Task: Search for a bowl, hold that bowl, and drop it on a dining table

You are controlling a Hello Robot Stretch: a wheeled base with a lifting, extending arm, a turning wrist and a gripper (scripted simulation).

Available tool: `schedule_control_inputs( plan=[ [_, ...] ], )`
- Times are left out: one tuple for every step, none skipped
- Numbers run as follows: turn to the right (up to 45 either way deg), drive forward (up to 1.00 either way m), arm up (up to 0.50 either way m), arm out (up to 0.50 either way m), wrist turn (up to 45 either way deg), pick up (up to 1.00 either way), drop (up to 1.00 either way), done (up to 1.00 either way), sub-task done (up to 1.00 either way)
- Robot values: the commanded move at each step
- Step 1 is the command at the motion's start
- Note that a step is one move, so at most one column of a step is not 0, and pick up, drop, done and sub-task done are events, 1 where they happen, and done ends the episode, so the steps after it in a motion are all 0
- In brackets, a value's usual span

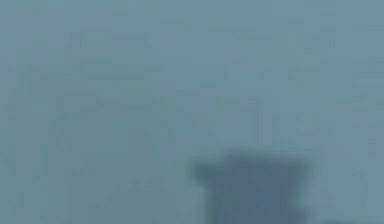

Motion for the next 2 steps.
schedule_control_inputs(
  plan=[
    [0.0,0.0,0.0,0.0,45.0,0.0,0.0,0.0,0.0],
    [0.0,0.0,0.0,0.0,45.0,0.0,0.0,0.0,0.0]
  ],
)
